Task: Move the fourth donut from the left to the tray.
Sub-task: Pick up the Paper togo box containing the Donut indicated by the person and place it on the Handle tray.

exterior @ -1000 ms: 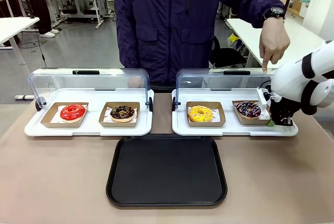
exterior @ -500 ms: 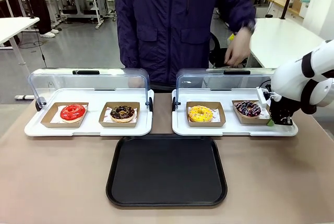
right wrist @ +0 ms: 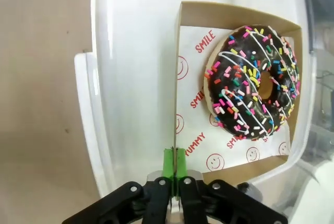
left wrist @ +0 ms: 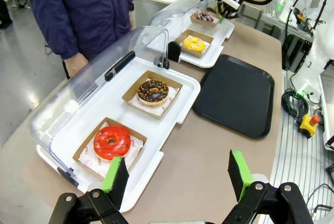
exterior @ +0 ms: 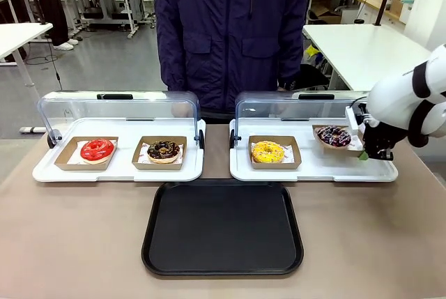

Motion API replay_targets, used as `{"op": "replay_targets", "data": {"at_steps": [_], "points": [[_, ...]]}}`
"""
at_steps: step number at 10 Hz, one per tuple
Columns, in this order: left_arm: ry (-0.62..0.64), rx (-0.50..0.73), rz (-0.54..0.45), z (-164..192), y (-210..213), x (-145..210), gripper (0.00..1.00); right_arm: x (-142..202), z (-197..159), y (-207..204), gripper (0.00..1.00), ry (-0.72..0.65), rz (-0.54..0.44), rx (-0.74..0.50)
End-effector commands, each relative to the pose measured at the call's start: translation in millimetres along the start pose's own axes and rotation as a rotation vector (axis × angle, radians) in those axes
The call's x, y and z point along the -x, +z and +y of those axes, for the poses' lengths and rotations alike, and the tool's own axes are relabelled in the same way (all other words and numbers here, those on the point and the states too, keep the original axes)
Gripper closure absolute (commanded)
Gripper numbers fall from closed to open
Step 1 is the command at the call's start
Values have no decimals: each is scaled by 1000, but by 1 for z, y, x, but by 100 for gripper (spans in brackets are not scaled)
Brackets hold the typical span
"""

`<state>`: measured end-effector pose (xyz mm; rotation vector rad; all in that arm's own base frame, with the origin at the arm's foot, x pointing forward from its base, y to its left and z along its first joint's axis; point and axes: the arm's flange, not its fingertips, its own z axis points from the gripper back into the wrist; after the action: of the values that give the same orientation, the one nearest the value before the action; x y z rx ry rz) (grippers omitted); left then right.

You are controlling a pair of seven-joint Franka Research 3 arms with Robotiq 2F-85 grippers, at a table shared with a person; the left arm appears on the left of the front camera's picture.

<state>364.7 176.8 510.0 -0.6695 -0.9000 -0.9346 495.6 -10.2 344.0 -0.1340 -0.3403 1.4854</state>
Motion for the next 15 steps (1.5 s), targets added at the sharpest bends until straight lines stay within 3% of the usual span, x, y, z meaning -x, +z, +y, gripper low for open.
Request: {"op": "replay_targets", "data": {"at_steps": [1,3,8,11,15], "points": [[-14,4,-11,-1,0,-2,0,-24,14,22,98,-30,33,38],[-14,4,-11,-1,0,-2,0,-45,27,39,98,-67,34,55],[-14,4,-11,-1,0,-2,0,-132,101,72,98,-110,52,110],[-14,4,-11,-1,0,-2,0,-187,144,64,98,-82,58,120],[-14,4,-11,-1,0,-2,0,-251,199,22,98,-14,79,111]]}}
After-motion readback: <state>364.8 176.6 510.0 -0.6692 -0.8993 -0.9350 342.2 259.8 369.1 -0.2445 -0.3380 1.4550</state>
